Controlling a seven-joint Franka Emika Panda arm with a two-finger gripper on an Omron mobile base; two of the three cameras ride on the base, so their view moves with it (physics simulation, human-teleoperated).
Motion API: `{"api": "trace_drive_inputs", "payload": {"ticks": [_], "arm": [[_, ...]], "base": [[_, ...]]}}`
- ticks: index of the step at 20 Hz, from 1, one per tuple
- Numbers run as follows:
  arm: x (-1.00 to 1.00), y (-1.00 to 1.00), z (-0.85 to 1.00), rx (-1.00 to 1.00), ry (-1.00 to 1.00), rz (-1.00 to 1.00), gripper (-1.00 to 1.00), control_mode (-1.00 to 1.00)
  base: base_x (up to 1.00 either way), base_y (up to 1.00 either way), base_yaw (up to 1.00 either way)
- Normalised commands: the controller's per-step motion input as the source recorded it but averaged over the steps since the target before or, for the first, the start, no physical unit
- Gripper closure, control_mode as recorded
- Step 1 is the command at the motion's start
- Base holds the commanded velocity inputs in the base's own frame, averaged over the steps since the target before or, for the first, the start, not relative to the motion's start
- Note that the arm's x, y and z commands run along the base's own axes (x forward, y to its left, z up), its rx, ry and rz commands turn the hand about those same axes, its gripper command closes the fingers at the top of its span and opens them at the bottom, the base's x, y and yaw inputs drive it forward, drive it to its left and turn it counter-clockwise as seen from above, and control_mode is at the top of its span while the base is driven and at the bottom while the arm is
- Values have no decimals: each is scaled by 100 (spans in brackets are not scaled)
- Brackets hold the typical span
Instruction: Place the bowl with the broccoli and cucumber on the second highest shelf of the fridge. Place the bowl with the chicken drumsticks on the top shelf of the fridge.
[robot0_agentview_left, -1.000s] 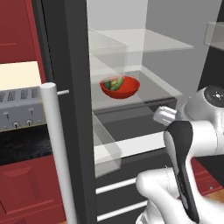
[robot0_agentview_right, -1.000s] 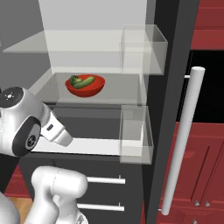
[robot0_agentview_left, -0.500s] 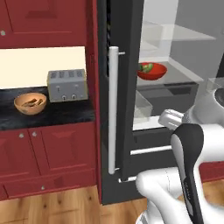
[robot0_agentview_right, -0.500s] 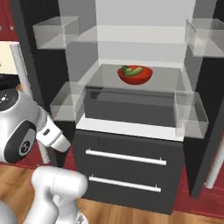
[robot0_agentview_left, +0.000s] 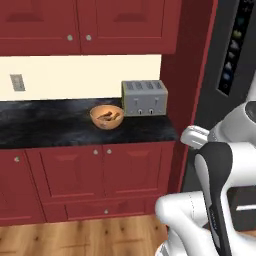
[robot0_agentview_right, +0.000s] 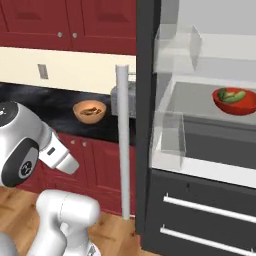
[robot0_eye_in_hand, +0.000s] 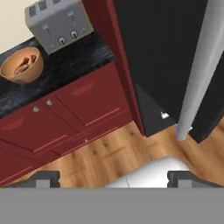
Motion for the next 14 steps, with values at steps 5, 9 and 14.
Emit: {"api": "trace_drive_inputs", "payload": {"ticks": [5,9,14], "arm": [[0,0,0,0,0,0,-100,100],[0,0,0,0,0,0,-100,100],[0,0,0,0,0,0,-100,100]], "base": [[100,100,-27],[92,85,-37],[55,12,-11]]}}
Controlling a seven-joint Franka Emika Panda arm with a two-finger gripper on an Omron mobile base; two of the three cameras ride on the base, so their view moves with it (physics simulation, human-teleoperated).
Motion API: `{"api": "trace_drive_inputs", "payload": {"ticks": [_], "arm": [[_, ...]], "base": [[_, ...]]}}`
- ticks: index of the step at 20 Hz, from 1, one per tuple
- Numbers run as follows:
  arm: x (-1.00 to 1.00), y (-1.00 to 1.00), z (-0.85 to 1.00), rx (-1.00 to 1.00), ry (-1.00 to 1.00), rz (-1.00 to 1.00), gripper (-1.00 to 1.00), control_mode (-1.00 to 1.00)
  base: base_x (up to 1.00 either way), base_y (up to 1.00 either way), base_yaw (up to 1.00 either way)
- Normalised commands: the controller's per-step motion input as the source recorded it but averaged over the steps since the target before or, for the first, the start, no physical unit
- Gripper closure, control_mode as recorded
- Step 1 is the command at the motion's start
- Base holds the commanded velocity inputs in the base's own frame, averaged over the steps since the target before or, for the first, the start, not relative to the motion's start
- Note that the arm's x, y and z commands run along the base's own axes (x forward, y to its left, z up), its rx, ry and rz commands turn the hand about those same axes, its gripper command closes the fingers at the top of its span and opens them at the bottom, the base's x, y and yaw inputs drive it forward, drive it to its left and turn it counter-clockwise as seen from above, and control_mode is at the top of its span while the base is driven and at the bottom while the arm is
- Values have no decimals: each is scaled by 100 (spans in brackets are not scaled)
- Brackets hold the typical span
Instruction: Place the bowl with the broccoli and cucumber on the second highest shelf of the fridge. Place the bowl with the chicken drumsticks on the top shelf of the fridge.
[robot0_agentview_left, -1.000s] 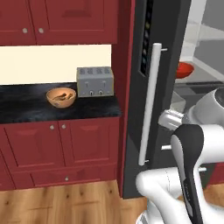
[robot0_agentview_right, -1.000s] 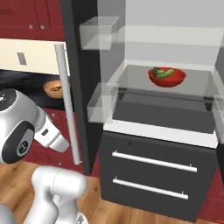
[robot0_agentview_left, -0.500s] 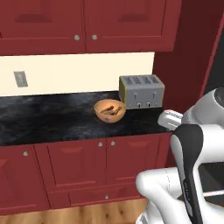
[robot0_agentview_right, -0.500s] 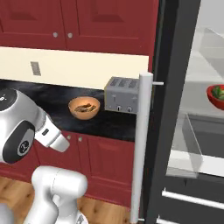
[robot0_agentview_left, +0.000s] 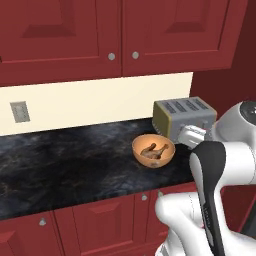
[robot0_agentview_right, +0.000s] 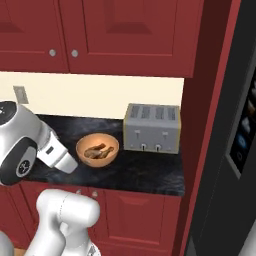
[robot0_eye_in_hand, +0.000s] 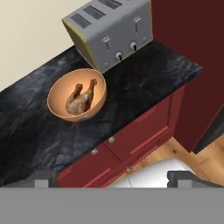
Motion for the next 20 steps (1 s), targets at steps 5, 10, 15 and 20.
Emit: {"api": "trace_drive_inputs", "payload": {"ticks": [5,10,15,20], "arm": [[0,0,0,0,0,0,-100,100],[65,-59,-55,6,6,0,-100,-100],[81,-39,-77,21,9,0,-100,-100],[99,20,-67,8,28,0,-100,-100]], "base": [[42,0,0],[0,0,0],[0,0,0],[0,0,0]]}}
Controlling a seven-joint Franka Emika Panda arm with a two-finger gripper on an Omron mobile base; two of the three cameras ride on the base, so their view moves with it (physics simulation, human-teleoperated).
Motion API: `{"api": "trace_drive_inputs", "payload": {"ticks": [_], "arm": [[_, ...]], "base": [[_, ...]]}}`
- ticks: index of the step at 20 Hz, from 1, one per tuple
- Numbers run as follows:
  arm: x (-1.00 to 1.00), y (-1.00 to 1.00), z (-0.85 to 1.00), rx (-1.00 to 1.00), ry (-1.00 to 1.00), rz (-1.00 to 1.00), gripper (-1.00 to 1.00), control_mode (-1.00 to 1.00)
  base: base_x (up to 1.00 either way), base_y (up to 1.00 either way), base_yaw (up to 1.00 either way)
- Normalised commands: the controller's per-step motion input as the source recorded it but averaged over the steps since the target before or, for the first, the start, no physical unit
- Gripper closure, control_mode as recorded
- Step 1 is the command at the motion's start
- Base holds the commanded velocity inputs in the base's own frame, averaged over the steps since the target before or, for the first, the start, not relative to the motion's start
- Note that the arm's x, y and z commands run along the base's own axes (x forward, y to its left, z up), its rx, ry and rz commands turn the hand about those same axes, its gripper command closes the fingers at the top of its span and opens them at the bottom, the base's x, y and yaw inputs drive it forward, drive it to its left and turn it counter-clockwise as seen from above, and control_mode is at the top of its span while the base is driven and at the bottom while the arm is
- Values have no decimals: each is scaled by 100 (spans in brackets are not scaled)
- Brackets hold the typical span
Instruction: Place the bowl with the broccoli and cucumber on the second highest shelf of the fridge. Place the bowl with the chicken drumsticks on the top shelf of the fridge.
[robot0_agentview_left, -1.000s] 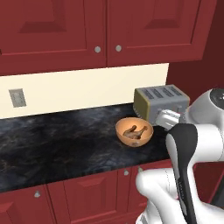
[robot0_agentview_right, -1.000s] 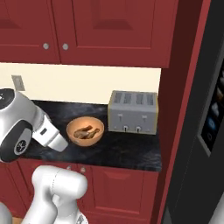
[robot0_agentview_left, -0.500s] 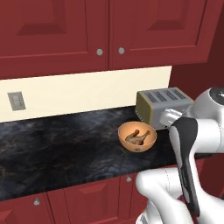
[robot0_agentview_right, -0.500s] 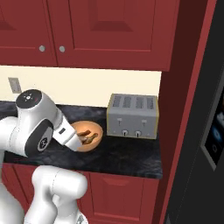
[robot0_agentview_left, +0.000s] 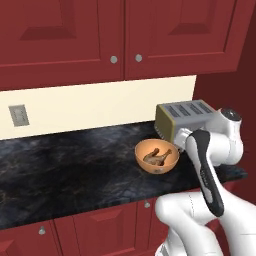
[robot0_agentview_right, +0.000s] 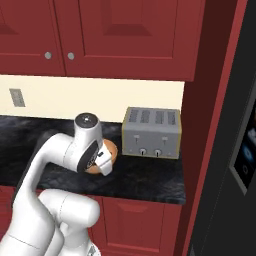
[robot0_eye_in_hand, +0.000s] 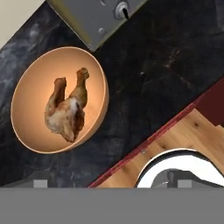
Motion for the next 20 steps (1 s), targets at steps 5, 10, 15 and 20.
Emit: {"api": "trace_drive_inputs", "payload": {"ticks": [5,10,15,20], "arm": [[58,0,-44,0,32,0,-100,-100],[43,0,-52,0,2,0,-100,-100],[55,0,-59,0,4,0,-100,-100],[36,0,-51,0,6,0,-100,-100]], "base": [[0,0,0],[0,0,0],[0,0,0],[0,0,0]]}}
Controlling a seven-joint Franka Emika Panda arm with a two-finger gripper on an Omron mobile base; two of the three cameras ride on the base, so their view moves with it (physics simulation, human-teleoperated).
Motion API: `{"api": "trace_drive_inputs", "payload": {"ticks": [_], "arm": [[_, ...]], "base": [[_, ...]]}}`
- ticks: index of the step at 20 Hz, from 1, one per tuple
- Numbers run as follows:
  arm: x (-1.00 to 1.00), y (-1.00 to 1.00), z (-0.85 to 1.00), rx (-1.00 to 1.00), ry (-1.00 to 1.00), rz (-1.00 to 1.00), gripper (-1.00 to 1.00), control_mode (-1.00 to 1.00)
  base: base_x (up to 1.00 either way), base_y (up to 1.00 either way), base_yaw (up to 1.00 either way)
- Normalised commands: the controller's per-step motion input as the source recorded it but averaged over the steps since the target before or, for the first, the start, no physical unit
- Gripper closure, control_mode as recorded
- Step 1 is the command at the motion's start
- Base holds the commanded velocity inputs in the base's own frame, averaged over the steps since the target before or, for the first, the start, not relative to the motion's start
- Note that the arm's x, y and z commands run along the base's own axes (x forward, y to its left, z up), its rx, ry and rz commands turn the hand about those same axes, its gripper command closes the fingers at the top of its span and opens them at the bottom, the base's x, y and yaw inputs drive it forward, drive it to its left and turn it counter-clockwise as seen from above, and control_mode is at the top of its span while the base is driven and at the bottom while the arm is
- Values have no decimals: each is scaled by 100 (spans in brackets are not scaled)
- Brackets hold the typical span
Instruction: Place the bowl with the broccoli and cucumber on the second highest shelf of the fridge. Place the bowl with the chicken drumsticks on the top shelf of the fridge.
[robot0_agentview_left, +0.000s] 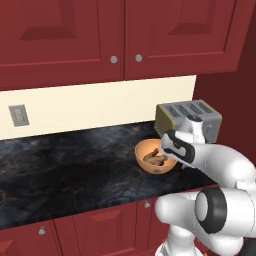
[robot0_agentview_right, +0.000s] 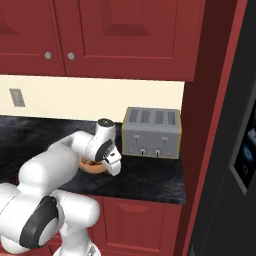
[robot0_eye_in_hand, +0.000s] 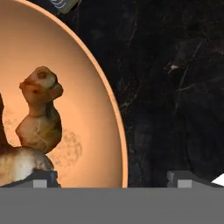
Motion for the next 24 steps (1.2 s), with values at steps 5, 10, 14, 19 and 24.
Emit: {"api": "trace_drive_inputs", "payload": {"ticks": [5,10,14,19,24], "arm": [[12,4,-35,0,1,0,100,-100],[0,3,-6,0,0,0,100,-100],[-26,0,0,0,0,0,100,-100],[-84,26,23,0,-11,0,100,-100],[-100,63,82,-7,-25,0,100,-100]], "base": [[0,0,0],[0,0,0],[0,0,0],[0,0,0],[0,0,0]]}}
